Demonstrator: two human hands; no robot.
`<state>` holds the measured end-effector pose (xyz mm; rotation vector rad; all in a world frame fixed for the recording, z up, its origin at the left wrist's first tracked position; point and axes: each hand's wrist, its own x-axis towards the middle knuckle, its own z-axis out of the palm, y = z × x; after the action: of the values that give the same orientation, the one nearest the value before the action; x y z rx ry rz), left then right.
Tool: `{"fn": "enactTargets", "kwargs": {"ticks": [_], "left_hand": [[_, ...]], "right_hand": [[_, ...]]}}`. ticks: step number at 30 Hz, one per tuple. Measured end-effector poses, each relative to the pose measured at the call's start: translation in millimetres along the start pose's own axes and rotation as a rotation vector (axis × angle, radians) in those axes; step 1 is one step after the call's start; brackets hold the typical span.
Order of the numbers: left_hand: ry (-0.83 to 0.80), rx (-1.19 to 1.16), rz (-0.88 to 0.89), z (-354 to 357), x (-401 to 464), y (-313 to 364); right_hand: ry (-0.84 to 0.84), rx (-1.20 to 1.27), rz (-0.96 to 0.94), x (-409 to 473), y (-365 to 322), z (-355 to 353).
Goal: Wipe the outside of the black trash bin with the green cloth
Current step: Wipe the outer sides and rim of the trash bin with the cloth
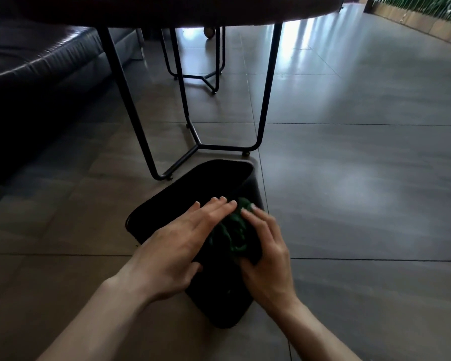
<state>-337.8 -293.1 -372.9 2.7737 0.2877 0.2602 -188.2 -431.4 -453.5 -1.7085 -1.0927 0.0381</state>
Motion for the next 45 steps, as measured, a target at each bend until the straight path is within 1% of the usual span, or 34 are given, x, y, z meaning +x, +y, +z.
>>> {"fn": "enactTargets", "kwargs": {"ticks": [2,3,5,7,11,14,17,19,22,26,28,30,31,34,35,36,38,42,43,44,45], "left_hand": [[-0.007,0.017,0.051,-3.8,-0.3,-3.2],[0.002,0.018,0.05,-6.1,-1.3,-6.4],[0.032,0.022,0.005,-9.6,-3.3,-11.5],[0.064,0.036,-0.034,-8.6,-4.7,-15.4],[0.16,0.196,-0.182,-4.7,-8.3,-30.5],[0.215,0.105,-0.33,-7.8,-10.6,-39.4],[0.211,0.033,-0.411,-6.6,-15.2,-47.8],[0.197,-0.016,-0.401,-6.3,-18.0,-54.1],[0.178,-0.08,-0.325,-9.2,-21.5,-65.2],[0.175,-0.138,-0.241,-12.7,-23.2,-76.5],[0.172,-0.144,-0.227,-14.5,-21.7,-77.5],[0.156,-0.131,-0.222,-15.8,-19.3,-77.3],[0.149,-0.123,-0.222,-15.4,-18.0,-76.6],[0.12,-0.099,-0.195,-11.3,-13.5,-72.2],[0.113,-0.092,-0.182,-10.4,-12.1,-70.6],[0.108,-0.088,-0.175,-9.8,-10.6,-69.1],[0.11,-0.085,-0.182,-9.9,-7.8,-67.9],[0.123,-0.124,-0.194,-11.5,-5.2,-68.1],[0.123,-0.134,-0.196,-12.0,-4.6,-68.3],[0.123,-0.139,-0.201,-12.1,-3.9,-68.1],[0.125,-0.141,-0.209,-11.8,-3.2,-68.2]], "right_hand": [[0.017,-0.01,-0.136,15.2,-5.1,-5.3],[-0.005,-0.036,-0.204,18.6,-5.7,-6.1],[-0.083,-0.146,-0.326,17.6,-1.6,-4.4],[-0.147,-0.255,-0.4,13.2,6.1,-0.1],[-0.286,-0.425,-0.544,10.0,20.5,11.6],[-0.398,-0.506,-0.623,5.9,26.1,16.2],[-0.39,-0.463,-0.654,14.4,20.9,16.3],[-0.323,-0.419,-0.691,26.6,12.3,18.0],[-0.252,-0.399,-0.773,49.2,-5.0,27.4],[-0.253,-0.561,-0.84,56.7,-7.4,43.5],[-0.295,-0.648,-0.861,41.6,2.4,49.2],[-0.37,-0.754,-0.925,19.4,16.8,51.7],[-0.434,-0.799,-0.987,8.0,25.3,51.1],[-0.678,-0.877,-1.257,-15.0,44.1,44.1],[-0.719,-0.89,-1.322,-15.2,45.1,41.4],[-0.719,-0.889,-1.349,-11.8,43.5,38.5],[-0.617,-0.846,-1.298,4.3,35.2,34.5],[-0.263,-0.762,-0.954,49.1,9.5,27.3],[-0.221,-0.749,-0.879,53.3,6.3,28.6],[-0.221,-0.738,-0.831,51.4,6.1,31.5],[-0.255,-0.742,-0.819,43.2,9.2,35.3]]}}
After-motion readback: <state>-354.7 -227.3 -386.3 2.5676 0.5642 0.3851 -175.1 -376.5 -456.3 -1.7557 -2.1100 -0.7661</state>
